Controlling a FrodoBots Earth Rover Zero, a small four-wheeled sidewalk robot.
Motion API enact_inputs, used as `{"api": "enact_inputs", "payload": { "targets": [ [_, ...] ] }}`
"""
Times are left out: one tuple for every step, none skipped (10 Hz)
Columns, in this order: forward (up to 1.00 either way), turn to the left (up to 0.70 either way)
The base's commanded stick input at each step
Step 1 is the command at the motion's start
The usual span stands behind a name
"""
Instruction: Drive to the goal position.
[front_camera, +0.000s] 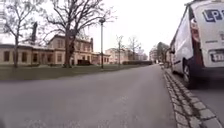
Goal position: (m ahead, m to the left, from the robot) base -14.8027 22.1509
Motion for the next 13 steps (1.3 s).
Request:
{"api": "enact_inputs", "payload": {
  "targets": [
    [0.0,0.7],
    [0.0,0.7],
    [0.0,0.7],
    [0.0,0.7],
    [0.0,0.7],
    [0.0,0.7],
    [0.0,0.7],
    [0.0,0.7],
    [0.0,0.7],
    [0.0,0.7],
    [0.0,0.7],
    [0.0,0.7],
    [0.0,0.7]
  ]
}}
